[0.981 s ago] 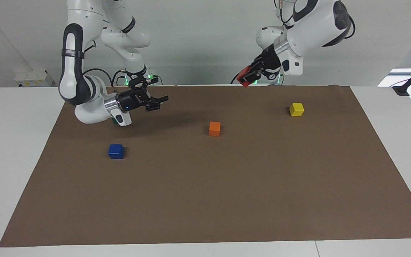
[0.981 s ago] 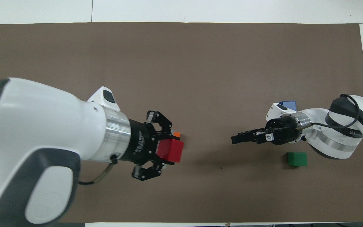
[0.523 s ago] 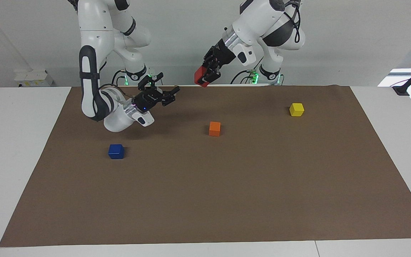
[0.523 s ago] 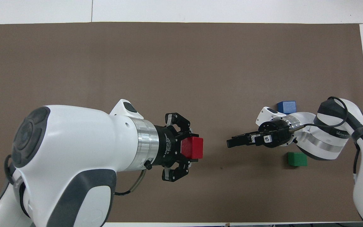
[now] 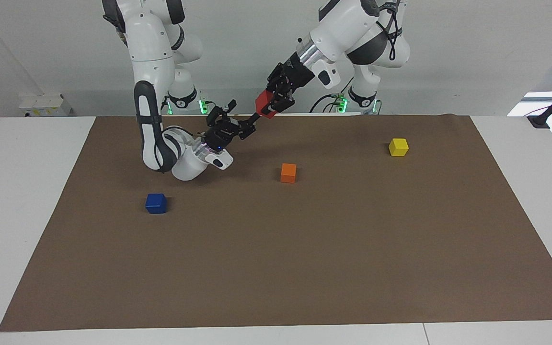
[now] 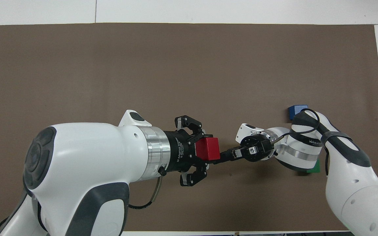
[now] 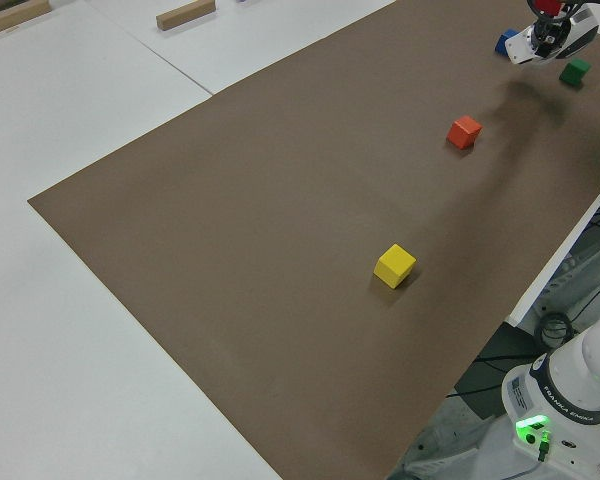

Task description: Transfer red block to right arm and stack on blue block

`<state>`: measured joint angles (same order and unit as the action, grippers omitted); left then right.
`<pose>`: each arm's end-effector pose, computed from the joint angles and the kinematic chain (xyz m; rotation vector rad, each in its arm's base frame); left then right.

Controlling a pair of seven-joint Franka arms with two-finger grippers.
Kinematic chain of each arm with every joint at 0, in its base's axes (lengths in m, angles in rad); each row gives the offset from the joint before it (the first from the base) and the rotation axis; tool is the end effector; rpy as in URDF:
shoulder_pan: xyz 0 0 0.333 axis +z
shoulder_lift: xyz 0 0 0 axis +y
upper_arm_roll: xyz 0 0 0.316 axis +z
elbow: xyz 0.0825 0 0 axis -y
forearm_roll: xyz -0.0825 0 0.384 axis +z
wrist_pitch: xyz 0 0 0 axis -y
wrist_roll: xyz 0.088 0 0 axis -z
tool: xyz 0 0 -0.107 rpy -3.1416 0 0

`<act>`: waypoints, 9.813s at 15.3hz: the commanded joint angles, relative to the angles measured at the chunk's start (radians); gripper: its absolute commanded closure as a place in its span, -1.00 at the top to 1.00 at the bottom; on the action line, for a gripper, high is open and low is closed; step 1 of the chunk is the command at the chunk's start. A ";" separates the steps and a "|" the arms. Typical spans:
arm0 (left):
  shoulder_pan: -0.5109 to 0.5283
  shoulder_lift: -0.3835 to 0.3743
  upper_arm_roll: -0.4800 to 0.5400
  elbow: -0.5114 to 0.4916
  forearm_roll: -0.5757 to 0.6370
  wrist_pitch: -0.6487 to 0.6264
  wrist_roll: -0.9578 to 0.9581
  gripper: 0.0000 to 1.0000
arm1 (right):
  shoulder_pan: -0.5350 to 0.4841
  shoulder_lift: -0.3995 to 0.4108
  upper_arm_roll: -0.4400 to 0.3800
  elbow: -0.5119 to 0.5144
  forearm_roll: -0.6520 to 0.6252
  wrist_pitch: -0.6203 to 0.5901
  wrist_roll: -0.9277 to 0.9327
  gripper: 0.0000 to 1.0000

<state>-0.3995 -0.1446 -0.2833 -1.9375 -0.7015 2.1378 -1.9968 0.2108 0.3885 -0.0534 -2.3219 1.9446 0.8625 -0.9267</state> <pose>0.4049 -0.3764 0.5880 1.8136 1.8554 -0.6977 0.4495 0.2032 0.3011 -0.8063 -0.0516 0.2375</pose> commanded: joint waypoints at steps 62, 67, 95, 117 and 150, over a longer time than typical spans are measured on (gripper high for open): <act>0.484 0.043 0.047 0.129 0.792 -0.472 1.935 1.00 | -0.130 -0.286 0.010 0.593 -1.879 0.598 0.718 -1.00; 0.349 0.131 0.184 0.261 0.781 -0.535 1.935 1.00 | -0.142 -0.228 0.009 0.593 -1.972 0.679 0.795 -1.00; 0.355 0.119 0.188 0.313 0.755 -0.622 1.926 1.00 | -0.200 0.046 0.007 0.691 -1.909 0.820 0.764 -1.00; 0.355 0.119 0.188 0.313 0.755 -0.622 1.926 1.00 | -0.211 0.061 0.003 0.694 -1.854 0.810 0.750 1.00; 0.355 0.119 0.188 0.313 0.755 -0.622 1.926 1.00 | -0.264 -0.508 0.018 0.622 -1.984 0.698 0.801 1.00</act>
<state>-0.0420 -0.0187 -0.1037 -1.6287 0.0673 1.5342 -0.0750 -0.0347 -0.0856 -0.0533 -1.6624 -0.0322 1.5395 -0.1382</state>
